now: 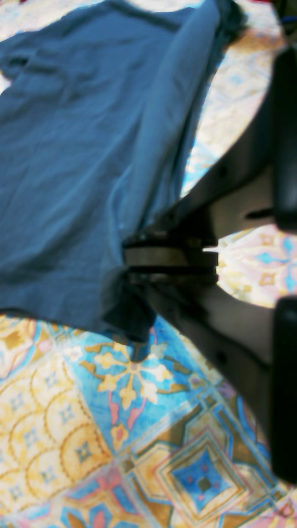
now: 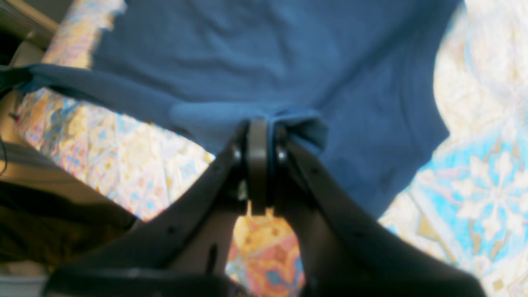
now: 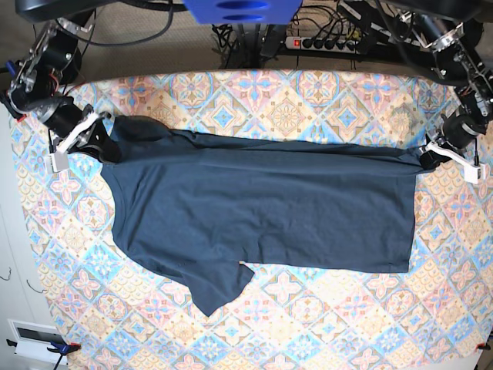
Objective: Layout the t-shirt on the table in an organized manner, then fold the t-shirt properly
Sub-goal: 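Lower both grippers and lay the stretched shirt edge onto the table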
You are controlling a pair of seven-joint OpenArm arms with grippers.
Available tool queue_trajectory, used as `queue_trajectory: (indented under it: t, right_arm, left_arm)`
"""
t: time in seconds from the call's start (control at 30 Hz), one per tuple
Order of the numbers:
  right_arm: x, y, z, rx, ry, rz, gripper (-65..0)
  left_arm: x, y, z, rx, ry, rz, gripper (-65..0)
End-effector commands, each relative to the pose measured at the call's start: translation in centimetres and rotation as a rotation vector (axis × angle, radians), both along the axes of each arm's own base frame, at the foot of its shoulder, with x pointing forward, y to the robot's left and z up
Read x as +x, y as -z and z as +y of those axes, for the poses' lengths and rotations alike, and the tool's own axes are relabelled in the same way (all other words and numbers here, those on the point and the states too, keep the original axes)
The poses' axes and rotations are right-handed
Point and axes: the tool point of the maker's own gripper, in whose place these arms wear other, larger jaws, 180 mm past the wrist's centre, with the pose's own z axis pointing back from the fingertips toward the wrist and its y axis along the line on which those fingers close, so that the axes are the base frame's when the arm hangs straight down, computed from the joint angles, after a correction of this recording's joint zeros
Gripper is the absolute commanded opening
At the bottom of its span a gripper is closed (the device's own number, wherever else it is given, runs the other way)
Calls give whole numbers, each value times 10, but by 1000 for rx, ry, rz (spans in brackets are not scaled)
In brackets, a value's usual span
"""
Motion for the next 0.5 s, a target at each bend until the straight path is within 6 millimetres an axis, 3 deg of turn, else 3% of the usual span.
queue_trajectory:
  t: [0.0, 0.2, 0.47]
  right_arm:
    - [15, -19, -1, 30, 0, -79, -643]
    - [42, -9, 7, 110, -12, -63, -643]
    - [59, 20, -1, 5, 17, 22, -643]
  left_arm:
    - [14, -17, 5, 29, -3, -61, -650]
    - [39, -18, -2, 33, -46, -86, -650]
    - [62, 18, 5, -66, -99, -2, -650]
